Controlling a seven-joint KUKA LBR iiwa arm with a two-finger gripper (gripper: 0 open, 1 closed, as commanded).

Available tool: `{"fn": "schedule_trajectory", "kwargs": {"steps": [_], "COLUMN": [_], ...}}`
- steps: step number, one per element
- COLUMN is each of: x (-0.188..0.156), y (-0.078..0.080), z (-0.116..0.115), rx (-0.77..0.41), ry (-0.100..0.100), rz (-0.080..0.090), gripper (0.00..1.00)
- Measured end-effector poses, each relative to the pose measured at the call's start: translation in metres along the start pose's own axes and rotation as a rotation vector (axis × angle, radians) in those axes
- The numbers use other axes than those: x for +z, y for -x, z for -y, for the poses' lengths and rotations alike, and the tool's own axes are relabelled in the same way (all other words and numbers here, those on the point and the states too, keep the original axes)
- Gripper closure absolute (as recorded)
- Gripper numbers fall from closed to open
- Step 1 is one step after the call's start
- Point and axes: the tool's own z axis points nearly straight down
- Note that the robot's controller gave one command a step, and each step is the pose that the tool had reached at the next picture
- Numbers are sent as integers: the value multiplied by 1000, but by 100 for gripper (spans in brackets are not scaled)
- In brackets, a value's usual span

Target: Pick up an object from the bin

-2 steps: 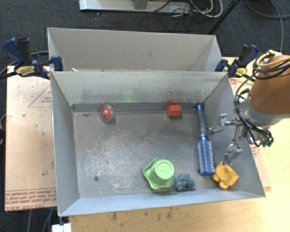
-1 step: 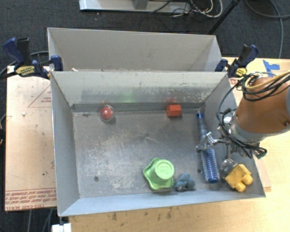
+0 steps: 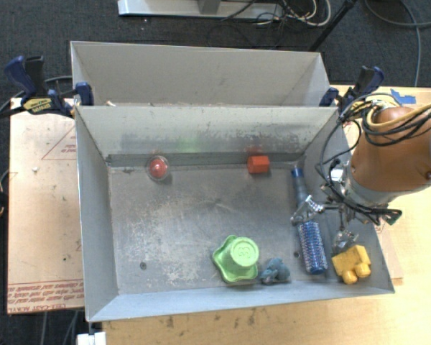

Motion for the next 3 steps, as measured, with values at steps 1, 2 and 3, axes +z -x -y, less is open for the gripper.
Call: {"fn": "schedule_trajectory", "kwargs": {"steps": [1, 2, 3], "x": [19, 19, -107], "y": [3, -1, 9], "z": [-9, -7, -19], "rx": [-375, -374, -512], "ry": [13, 11, -2], "rz": [18, 10, 0], "gripper": [0, 100, 100]}}
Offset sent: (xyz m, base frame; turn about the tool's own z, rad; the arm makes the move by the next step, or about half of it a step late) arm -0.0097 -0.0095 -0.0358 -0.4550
